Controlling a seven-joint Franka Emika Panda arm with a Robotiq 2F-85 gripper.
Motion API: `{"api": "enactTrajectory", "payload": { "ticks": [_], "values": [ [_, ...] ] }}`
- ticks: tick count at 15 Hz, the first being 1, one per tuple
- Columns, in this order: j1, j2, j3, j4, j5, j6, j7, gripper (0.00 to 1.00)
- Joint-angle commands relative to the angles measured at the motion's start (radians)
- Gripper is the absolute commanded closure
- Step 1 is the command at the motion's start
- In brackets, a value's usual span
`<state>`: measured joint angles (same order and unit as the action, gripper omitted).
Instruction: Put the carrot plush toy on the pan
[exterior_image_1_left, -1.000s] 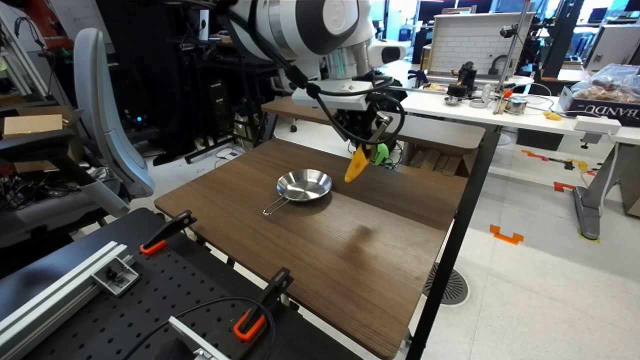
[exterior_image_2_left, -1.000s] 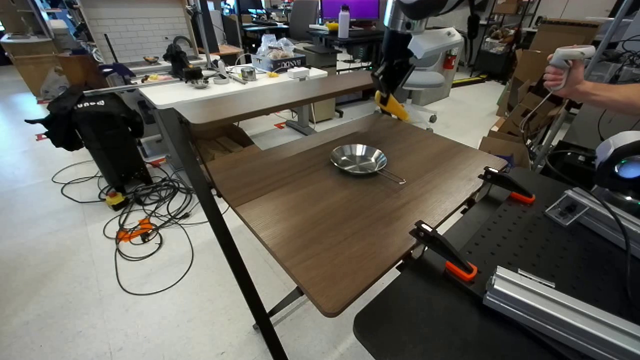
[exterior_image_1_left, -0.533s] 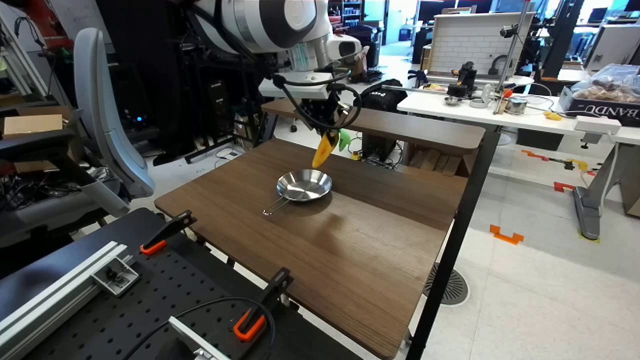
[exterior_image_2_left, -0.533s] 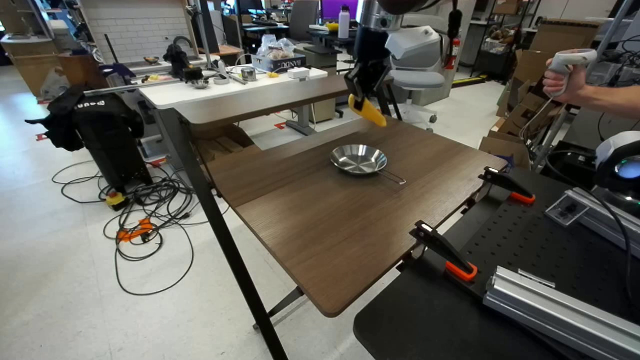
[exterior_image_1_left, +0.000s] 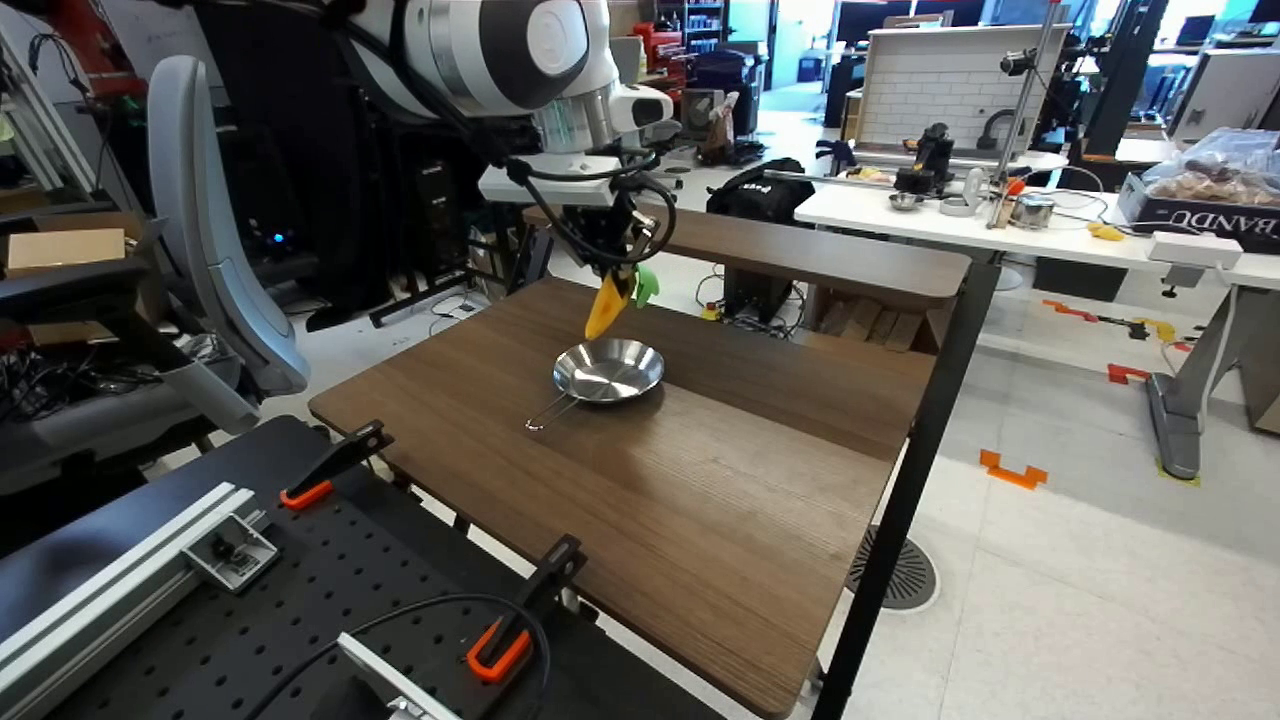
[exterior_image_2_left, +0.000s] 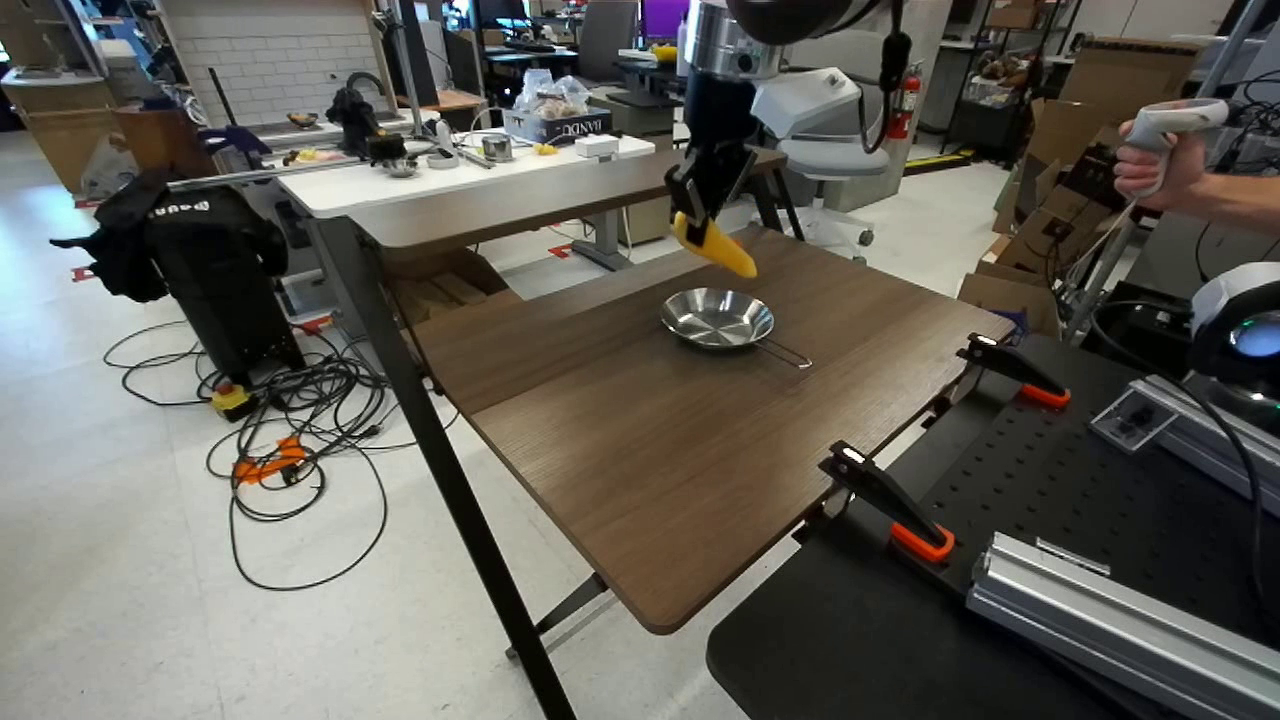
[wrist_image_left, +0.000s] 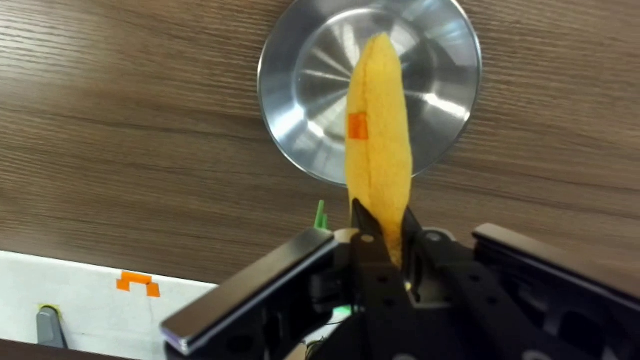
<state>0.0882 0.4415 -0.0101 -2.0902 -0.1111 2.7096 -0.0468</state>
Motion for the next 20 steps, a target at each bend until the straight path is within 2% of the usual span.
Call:
{"api": "enactTrajectory", "payload": {
  "ticks": [1, 2, 3, 4, 6, 12, 14, 20],
  "values": [
    [0.010, -0.057, 0.006, -0.068, -0.019, 0.008, 0.017, 0.97],
    [0.013, -0.061, 0.004, -0.075, -0.021, 0.006, 0.024, 0.97],
    [0.012, -0.067, 0.007, -0.085, -0.019, 0.008, 0.021, 0.64],
    [0.014, -0.073, 0.007, -0.094, -0.021, 0.006, 0.023, 0.62],
    [0.015, -0.087, 0.008, -0.111, -0.022, 0.005, 0.025, 0.50],
    [0.015, -0.150, 0.008, -0.160, -0.027, -0.001, 0.032, 0.05],
    [0.012, -0.179, 0.010, -0.175, -0.027, -0.006, 0.032, 0.00],
    [0.005, -0.299, 0.021, -0.220, -0.013, -0.065, 0.049, 0.00]
  ]
}}
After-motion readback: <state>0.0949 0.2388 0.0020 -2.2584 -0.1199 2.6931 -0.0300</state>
